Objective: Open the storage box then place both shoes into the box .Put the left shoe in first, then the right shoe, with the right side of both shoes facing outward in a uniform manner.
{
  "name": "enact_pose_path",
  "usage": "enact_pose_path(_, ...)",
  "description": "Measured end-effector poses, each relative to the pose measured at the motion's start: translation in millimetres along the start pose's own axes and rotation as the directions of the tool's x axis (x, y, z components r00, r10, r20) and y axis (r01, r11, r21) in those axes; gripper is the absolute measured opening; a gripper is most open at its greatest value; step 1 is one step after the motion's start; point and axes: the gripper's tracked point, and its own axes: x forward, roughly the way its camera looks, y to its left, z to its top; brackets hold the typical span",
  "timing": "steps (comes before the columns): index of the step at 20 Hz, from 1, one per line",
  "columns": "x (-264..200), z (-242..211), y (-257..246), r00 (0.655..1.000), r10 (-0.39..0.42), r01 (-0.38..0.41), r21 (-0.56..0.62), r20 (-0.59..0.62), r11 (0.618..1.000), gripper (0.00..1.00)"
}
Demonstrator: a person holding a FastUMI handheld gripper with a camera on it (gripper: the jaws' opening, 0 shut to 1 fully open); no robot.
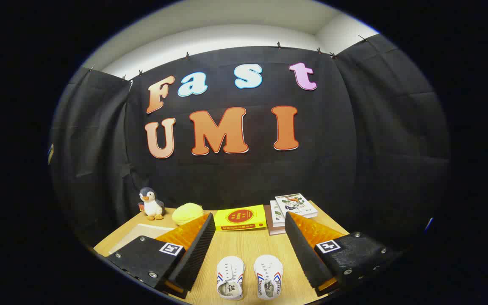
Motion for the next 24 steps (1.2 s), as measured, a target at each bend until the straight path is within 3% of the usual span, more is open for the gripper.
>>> enact_pose_path(16,26,-48,13,0.986,0.093,-0.094,-0.001,-0.139,0.996,0.98)
enact_pose_path(24,46,-119,13,0.953,0.108,-0.118,-0.016,-0.284,0.993,0.98)
